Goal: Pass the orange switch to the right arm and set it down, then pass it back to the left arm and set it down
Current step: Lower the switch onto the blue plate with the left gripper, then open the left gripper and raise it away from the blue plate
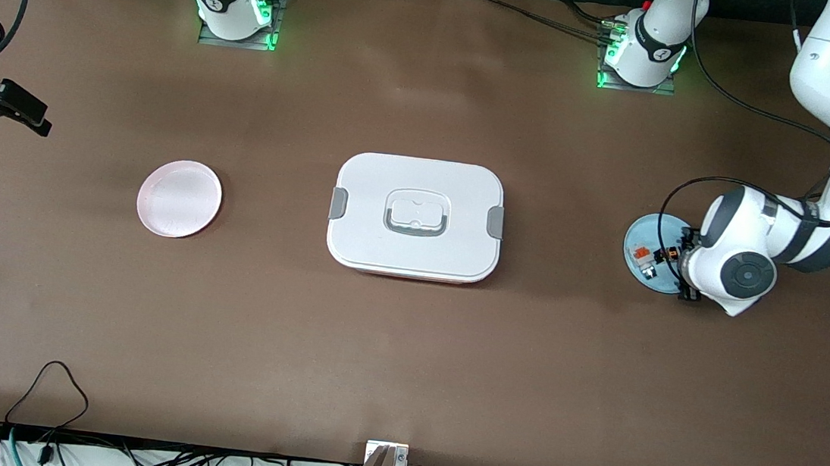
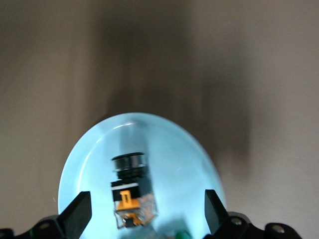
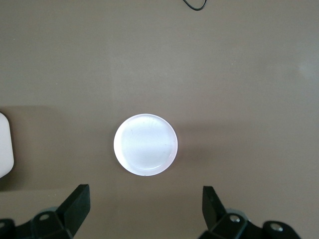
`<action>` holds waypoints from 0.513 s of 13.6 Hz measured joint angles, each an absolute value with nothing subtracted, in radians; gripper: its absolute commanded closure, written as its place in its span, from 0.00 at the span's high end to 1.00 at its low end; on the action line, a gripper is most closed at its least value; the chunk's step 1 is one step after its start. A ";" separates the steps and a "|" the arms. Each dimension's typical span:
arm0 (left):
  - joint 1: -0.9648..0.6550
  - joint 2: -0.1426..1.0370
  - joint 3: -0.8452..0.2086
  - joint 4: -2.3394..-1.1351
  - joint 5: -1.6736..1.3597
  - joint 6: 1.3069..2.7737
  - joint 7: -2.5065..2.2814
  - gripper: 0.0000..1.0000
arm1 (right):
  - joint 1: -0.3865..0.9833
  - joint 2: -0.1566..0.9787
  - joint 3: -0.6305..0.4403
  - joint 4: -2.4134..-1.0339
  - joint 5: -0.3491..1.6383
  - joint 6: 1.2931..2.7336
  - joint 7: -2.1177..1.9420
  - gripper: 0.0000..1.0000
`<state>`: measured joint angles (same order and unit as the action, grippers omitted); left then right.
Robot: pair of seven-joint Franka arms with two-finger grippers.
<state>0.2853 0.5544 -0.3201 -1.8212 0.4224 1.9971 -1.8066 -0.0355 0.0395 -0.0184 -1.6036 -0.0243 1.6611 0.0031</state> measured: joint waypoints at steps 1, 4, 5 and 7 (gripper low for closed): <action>0.285 0.538 -0.326 -1.780 0.420 1.986 -1.759 1.00 | -0.035 0.039 -0.018 -1.603 -0.024 1.660 0.003 1.00; 0.288 0.452 -0.331 -1.675 0.332 1.955 -1.594 1.00 | -0.036 0.039 -0.019 -1.602 -0.024 1.654 0.002 1.00; 0.292 0.414 -0.331 -1.662 0.274 1.948 -1.506 1.00 | -0.037 0.038 -0.020 -1.600 -0.024 1.651 0.002 1.00; 0.309 0.336 -0.331 -1.655 0.193 1.922 -1.343 1.00 | -0.037 0.037 -0.021 -1.594 -0.024 1.628 0.001 1.00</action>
